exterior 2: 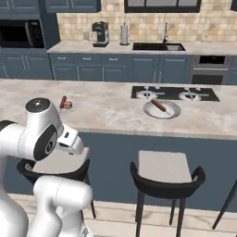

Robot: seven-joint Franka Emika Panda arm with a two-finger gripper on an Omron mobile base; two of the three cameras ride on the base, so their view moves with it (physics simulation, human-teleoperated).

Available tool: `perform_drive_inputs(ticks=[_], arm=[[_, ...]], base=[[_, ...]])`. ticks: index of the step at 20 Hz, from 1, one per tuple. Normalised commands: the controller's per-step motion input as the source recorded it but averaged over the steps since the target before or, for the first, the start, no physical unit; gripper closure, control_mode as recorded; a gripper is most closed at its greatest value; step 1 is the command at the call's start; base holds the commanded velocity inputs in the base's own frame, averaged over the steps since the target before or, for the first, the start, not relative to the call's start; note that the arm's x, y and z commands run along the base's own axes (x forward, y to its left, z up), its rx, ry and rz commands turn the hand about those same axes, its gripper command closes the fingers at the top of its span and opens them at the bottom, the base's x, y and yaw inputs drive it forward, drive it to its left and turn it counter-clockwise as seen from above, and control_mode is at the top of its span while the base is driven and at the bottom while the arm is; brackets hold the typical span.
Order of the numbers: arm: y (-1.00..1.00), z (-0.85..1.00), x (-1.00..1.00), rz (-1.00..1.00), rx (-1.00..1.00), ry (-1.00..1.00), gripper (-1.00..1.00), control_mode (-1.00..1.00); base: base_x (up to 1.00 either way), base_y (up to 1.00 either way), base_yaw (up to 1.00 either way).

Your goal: Pick up each tangerine from the fridge and place one tangerine on each plate on the dining counter.

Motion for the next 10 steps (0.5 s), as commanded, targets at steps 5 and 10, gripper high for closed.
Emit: perform_drive_inputs(ticks=[5, 10], arm=[[0.0, 0.0, 0.0, 0.0, 0.0, 0.0, -1.0, 1.0], [0.0, 0.0, 0.0, 0.0, 0.0, 0.0, -1.0, 1.0]], base=[[-0.14, -0.87, -0.63], [0.0, -0.76, -0.7]])
